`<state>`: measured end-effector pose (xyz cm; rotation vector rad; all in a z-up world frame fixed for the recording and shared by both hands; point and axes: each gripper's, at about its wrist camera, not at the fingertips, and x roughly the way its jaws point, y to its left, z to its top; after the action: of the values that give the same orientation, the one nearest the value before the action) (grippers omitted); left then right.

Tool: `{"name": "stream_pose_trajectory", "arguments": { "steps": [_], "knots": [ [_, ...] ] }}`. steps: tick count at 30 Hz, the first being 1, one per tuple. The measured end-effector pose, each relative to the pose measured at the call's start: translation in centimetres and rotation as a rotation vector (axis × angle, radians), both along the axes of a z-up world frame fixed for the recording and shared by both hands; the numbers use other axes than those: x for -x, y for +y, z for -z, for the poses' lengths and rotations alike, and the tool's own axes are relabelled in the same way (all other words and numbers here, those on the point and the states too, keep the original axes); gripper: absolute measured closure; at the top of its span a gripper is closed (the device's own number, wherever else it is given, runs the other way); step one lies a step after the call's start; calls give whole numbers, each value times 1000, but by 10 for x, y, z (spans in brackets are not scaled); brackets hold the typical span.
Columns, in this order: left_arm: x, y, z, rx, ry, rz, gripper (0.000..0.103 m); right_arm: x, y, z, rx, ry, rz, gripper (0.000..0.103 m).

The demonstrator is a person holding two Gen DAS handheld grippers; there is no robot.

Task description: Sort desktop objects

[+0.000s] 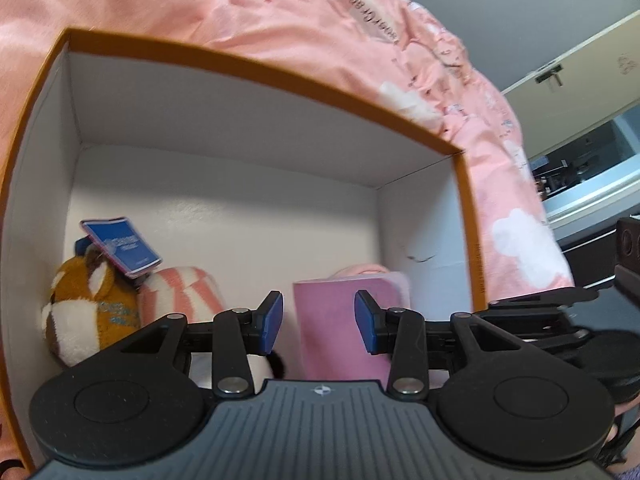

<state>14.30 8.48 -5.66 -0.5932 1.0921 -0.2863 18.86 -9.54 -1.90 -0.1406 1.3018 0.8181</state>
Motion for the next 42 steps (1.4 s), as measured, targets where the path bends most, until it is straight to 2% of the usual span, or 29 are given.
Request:
{"name": "stream_pose_trajectory", "arguments": {
  "steps": [2, 5, 10, 14, 17, 19, 22, 24, 26, 29, 31, 33, 37, 42],
  "knots": [
    [-3, -6, 0, 12, -6, 20, 58, -3, -10, -13, -11, 7, 17, 85],
    [-6, -18, 8, 9, 22, 48, 56, -5, -22, -24, 26, -12, 34, 85],
    [-8, -40, 23, -9, 50, 76, 56, -17, -30, -8, 48, 49, 92, 85],
    [-6, -43, 28, -11, 58, 73, 56, -21, -32, -3, 68, 40, 103, 83],
    [-6, -48, 29, -18, 58, 75, 56, -12, -25, -9, 152, -55, 52, 81],
    [-7, -51, 31, -11, 69, 80, 56, -4, -24, -16, 180, -123, 16, 73],
    [-4, -55, 32, -11, 73, 84, 56, 6, -25, -25, 196, -206, -18, 72],
    [-3, -54, 32, -9, 75, 82, 56, 9, -28, -29, 187, -226, -34, 76],
    [-4, -54, 32, -7, 78, 80, 56, 11, -27, -30, 179, -226, -55, 86],
    [-7, -57, 36, 22, 81, 94, 57, 12, -24, -27, 185, -246, -59, 86],
    [-10, -60, 39, 47, 89, 109, 61, 11, -24, -28, 184, -270, -43, 86],
    [-12, -66, 35, 18, 76, 124, 65, 9, -28, -31, 169, -271, -19, 86],
    [-14, -80, 28, -42, 78, 168, 65, 7, -38, -32, 152, -255, 15, 85],
    [-17, -81, 29, -47, 96, 167, 65, 9, -49, -23, 136, -220, 40, 86]
  ]
}}
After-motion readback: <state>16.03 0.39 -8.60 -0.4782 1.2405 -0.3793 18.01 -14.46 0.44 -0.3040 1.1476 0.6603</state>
